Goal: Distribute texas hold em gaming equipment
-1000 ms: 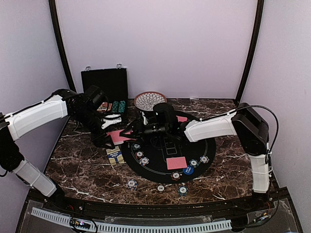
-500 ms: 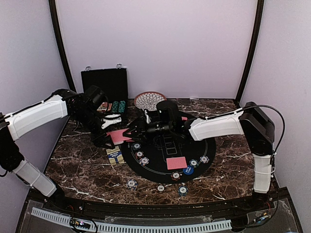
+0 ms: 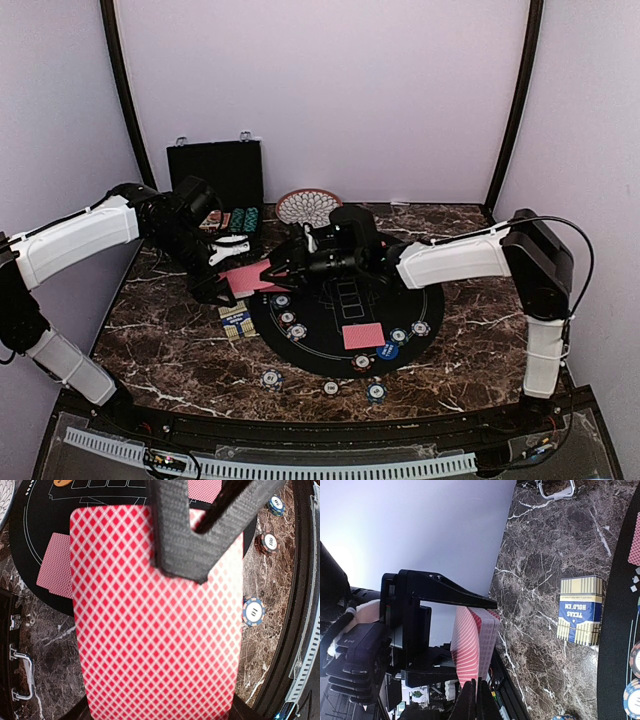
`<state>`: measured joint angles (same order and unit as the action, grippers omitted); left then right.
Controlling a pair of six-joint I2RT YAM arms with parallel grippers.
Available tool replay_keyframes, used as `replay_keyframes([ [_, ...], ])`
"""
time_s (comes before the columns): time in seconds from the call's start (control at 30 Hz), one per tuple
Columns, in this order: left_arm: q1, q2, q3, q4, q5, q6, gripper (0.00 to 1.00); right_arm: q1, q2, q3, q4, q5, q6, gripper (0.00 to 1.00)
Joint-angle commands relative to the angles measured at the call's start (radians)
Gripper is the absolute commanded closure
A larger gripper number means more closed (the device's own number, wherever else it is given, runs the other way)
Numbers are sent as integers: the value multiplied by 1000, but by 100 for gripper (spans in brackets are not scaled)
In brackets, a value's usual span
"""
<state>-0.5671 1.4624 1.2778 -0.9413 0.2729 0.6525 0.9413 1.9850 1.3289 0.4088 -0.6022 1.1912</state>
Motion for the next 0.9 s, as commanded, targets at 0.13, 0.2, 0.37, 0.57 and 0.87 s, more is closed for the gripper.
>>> replay_keyframes([
  [0.13,-2,-21,17,-14,20,15,100,-35,-111,-83,18,-5,4,100],
  [0.2,-3,-22,17,-13,17,15,100,-44,-131,-115,32,-15,16,100],
  [0.37,-3,-25,16,-14,15,18,100,-65,-198,-209,52,-31,37,100],
  [0.57,-2,-26,15,-20,12,20,100,-108,-303,-360,71,-46,60,100],
  [0.87,-2,-32,17,-24,11,20,100,-216,-464,-588,-134,-53,-58,100],
])
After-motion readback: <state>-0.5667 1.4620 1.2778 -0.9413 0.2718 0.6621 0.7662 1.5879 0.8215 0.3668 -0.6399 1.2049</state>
